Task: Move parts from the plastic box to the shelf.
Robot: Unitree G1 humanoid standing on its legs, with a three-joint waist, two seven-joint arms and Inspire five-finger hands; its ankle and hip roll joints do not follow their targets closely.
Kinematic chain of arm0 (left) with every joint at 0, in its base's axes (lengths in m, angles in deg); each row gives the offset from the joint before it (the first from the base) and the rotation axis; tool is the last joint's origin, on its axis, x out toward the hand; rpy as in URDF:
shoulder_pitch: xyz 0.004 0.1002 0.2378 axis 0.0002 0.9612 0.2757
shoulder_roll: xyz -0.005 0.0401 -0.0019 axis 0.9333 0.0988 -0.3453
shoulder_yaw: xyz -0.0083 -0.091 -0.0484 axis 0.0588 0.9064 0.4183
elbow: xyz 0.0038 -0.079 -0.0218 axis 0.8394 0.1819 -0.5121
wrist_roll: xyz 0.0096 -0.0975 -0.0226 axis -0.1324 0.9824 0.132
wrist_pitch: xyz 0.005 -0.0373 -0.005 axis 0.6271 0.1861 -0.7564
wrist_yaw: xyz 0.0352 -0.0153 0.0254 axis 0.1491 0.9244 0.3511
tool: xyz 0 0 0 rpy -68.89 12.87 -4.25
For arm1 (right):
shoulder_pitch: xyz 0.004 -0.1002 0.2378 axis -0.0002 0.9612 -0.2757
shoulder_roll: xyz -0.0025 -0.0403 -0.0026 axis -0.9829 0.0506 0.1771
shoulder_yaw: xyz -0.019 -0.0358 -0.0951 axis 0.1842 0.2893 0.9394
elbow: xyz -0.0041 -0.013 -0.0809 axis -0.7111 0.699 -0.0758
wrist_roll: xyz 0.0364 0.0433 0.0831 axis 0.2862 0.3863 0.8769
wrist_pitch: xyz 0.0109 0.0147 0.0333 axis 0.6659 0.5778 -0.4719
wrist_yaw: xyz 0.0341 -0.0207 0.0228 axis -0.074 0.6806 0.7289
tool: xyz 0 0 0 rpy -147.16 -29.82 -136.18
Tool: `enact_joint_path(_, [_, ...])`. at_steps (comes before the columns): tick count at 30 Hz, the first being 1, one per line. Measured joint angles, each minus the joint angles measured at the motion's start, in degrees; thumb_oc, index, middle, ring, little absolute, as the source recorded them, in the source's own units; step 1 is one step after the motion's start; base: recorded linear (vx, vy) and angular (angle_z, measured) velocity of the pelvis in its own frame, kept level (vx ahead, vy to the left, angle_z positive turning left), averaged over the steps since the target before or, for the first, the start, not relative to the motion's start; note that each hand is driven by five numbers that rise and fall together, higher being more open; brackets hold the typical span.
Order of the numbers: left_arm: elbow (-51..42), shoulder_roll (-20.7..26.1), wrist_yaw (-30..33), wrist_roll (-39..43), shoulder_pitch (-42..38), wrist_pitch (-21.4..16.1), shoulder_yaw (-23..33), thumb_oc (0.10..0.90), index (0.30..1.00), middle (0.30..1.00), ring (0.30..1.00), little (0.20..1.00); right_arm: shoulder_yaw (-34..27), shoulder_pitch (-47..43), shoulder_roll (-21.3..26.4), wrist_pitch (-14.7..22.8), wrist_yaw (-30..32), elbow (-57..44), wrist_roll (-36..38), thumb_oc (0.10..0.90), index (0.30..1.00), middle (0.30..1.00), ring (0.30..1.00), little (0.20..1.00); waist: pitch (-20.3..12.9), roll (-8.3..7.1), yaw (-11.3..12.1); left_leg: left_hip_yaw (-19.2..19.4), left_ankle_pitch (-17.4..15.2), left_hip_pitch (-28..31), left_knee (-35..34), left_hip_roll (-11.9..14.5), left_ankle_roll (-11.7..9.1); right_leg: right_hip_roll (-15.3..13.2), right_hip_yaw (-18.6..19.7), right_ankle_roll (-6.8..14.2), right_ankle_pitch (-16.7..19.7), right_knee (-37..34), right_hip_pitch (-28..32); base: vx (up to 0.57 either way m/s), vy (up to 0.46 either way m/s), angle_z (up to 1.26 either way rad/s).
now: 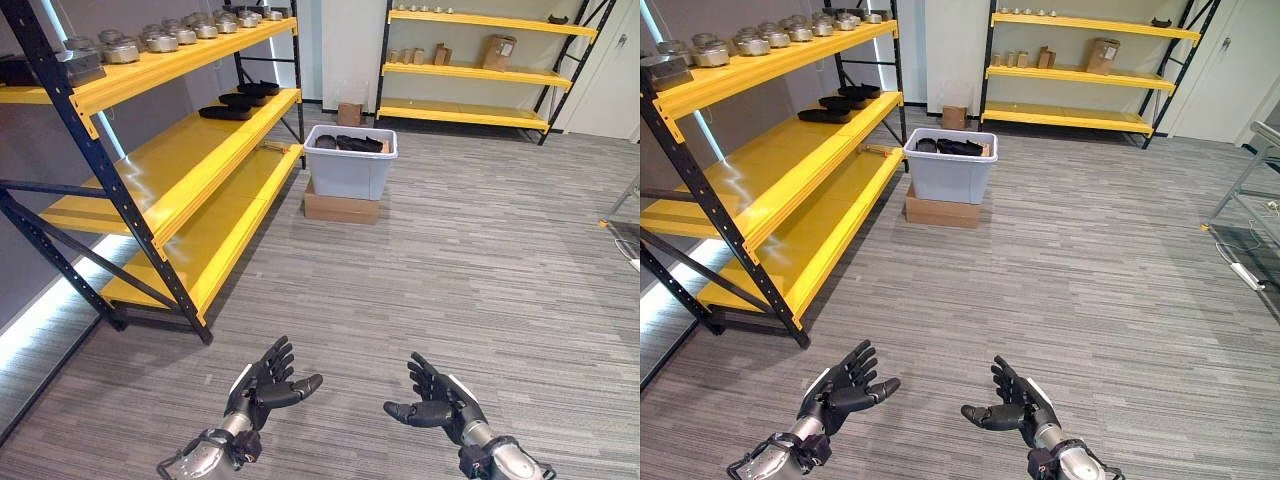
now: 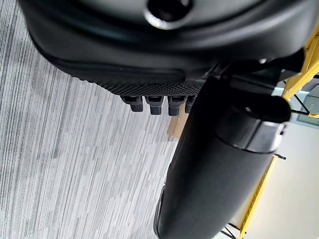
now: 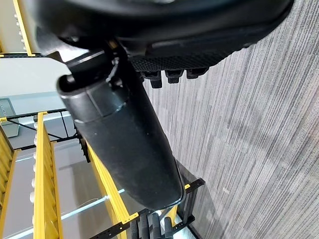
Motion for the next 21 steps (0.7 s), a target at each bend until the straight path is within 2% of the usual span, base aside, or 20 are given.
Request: enact_joint_path(21, [0.0,0.0,0.0,-0.4,0.0,0.0,0.0,0.9,1.0,1.0,1.0,1.0,0.0,0.0,0.0,0.0,-0.4,0.0,0.2,0.9,1.0,1.0,1.0,1.0,0.0,-0.01,0.1,0.1,0.0,0.0,0.0,0.0,0.0,0.0,0.0,0.0,0.0,0.0,0.0,0.0,0.0,0.0])
